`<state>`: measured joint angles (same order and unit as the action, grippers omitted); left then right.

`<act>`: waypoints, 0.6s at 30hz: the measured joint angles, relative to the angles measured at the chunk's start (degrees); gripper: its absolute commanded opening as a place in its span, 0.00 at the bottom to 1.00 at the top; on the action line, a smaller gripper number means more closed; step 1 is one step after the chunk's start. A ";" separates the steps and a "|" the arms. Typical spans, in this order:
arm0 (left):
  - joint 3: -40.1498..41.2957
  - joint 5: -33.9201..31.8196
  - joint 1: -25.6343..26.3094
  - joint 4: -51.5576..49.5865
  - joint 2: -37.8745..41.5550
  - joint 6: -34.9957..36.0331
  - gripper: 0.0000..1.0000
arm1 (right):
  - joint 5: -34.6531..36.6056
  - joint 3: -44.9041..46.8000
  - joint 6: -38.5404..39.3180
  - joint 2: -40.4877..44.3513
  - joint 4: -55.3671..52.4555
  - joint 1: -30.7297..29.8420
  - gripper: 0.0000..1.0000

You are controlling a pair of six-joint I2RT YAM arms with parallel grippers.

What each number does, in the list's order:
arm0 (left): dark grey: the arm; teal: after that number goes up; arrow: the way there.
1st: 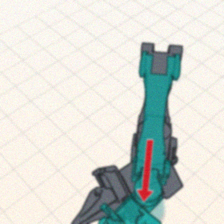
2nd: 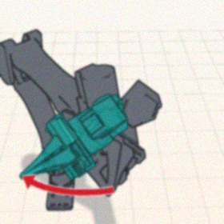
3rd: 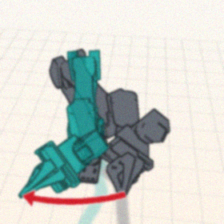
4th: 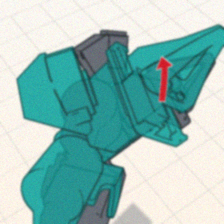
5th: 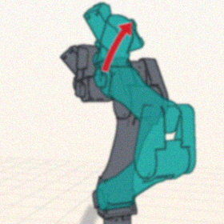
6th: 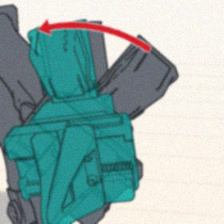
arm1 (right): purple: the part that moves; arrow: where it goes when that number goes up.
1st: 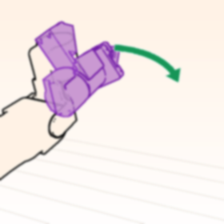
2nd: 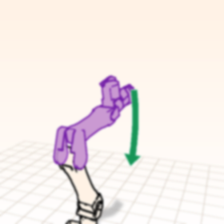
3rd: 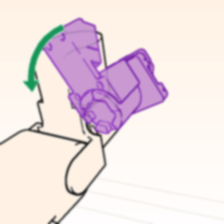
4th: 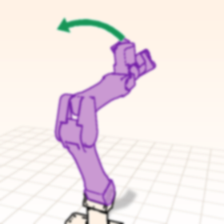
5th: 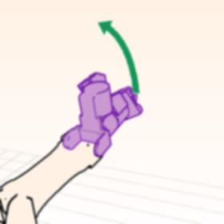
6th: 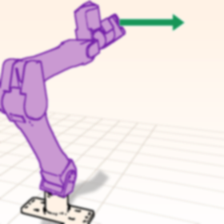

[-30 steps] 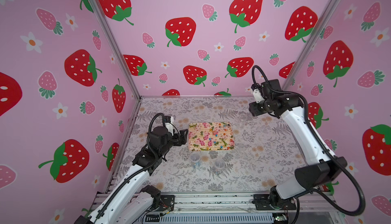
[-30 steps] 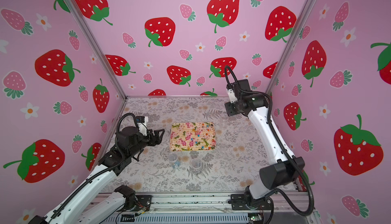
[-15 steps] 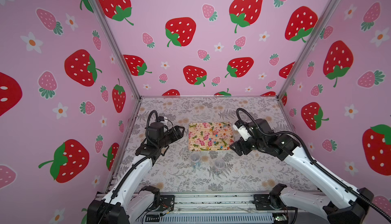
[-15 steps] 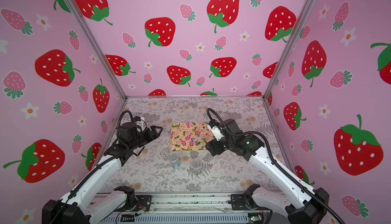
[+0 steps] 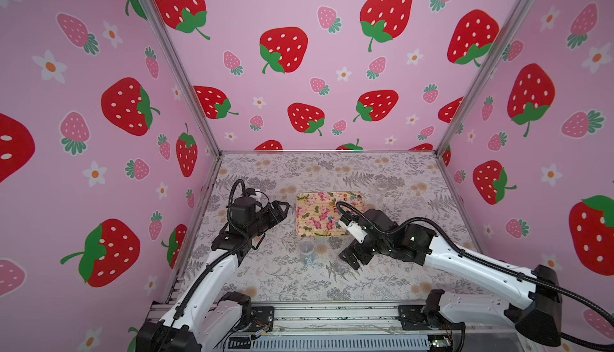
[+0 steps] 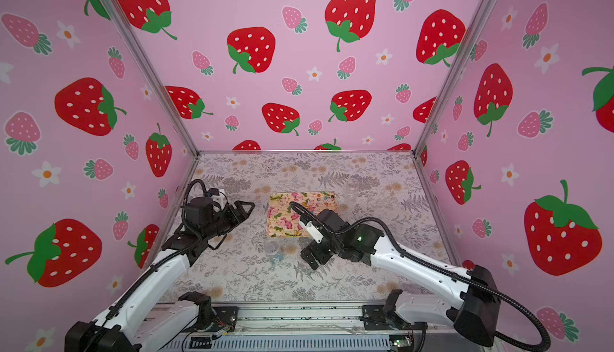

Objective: Pour the candies out of the jar
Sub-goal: Pick up the jar from the center of the board.

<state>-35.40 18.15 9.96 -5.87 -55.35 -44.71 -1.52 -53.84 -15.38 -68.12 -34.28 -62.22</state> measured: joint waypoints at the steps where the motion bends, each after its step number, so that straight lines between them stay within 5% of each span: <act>1: 0.00 0.04 -0.11 0.02 -0.04 -0.13 0.85 | 0.35 0.35 -0.13 -0.22 -0.04 -0.37 0.99; 18: 0.00 0.96 -0.48 0.07 -1.25 -0.63 0.85 | 3.08 2.49 -1.79 -6.40 2.95 -4.83 0.91</act>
<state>-35.40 19.11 9.47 -5.80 -56.60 -45.34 1.56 -51.35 -17.17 -74.52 -31.33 -67.05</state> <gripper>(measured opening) 0.847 0.931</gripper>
